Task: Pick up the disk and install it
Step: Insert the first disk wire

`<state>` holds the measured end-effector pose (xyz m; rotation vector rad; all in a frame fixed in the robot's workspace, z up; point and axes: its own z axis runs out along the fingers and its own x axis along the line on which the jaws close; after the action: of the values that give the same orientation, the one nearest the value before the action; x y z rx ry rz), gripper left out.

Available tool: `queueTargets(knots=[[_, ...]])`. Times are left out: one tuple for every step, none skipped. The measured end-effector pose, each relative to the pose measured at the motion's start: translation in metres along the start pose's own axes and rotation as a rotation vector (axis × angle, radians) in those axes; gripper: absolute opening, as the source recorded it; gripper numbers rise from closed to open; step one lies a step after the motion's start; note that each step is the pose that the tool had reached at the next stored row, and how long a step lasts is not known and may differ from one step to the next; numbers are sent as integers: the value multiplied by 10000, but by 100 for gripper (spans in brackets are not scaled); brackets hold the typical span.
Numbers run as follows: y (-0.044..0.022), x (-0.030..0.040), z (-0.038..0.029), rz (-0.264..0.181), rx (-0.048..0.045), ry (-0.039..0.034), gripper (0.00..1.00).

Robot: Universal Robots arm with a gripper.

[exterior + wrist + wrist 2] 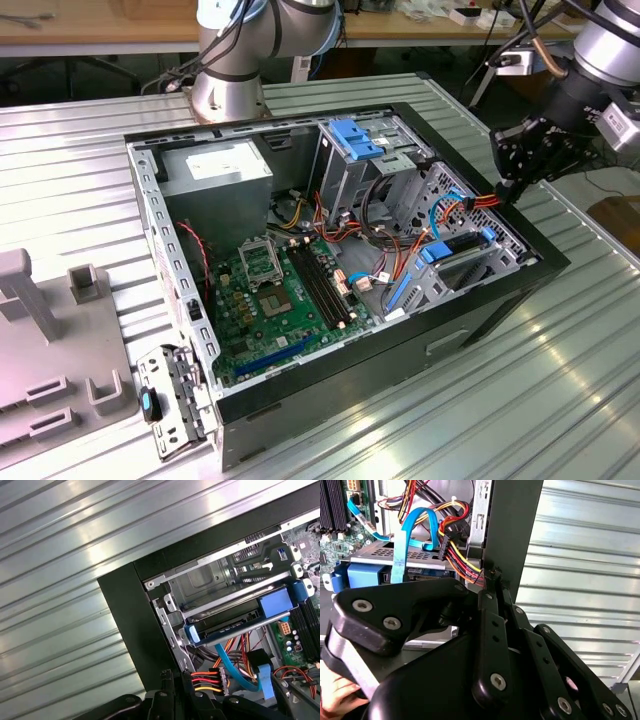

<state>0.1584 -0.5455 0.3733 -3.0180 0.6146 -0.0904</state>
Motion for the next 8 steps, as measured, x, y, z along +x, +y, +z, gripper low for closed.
queueTargets(knots=[[0,-1,0,9,0,1,17],[1,-2,0,17,0,1,17],[1,-2,0,27,-1,2,17],[1,-3,0,33,-1,3,17],[2,-4,0,39,-2,3,17],[3,-5,0,44,-2,4,17],[4,-6,-1,49,-2,4,17],[4,-7,-1,52,-2,4,17]])
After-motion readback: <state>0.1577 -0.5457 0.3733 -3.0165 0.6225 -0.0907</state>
